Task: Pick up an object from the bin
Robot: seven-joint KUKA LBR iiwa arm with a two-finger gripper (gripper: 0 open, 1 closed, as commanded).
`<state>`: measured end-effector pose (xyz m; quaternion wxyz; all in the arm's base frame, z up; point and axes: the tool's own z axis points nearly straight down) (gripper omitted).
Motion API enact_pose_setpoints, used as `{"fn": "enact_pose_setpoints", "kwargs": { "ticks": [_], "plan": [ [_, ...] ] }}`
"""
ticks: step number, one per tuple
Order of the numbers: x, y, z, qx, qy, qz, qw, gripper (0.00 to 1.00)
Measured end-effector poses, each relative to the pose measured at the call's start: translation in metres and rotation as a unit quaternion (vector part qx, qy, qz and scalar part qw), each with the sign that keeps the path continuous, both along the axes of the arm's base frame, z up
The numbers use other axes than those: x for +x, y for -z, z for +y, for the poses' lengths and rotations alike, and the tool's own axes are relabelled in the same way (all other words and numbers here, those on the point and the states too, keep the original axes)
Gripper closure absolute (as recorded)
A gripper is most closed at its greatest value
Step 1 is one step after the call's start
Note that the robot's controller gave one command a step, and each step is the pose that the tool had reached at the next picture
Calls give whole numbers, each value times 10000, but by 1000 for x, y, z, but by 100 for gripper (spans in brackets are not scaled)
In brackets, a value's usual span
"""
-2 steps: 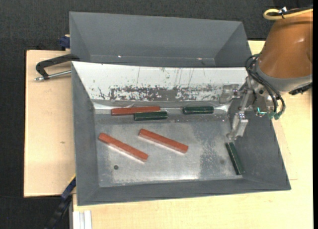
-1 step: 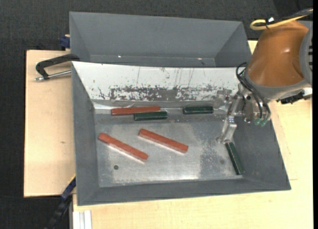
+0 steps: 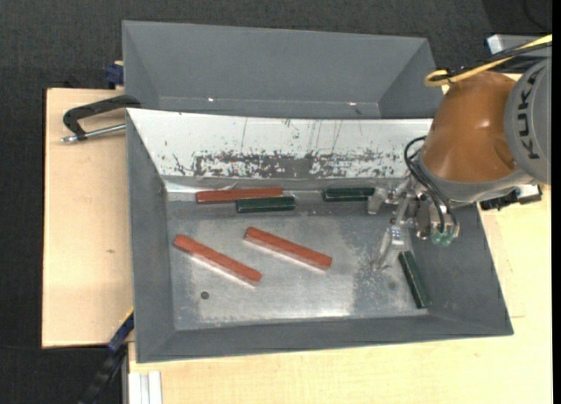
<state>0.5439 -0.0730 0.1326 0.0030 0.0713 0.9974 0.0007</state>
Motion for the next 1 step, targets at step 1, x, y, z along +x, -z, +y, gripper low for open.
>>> {"fn": "enact_pose_setpoints", "kwargs": {
  "ticks": [1],
  "plan": [
    [17,28,40,-15,-195,14,9998,0]
  ]
}}
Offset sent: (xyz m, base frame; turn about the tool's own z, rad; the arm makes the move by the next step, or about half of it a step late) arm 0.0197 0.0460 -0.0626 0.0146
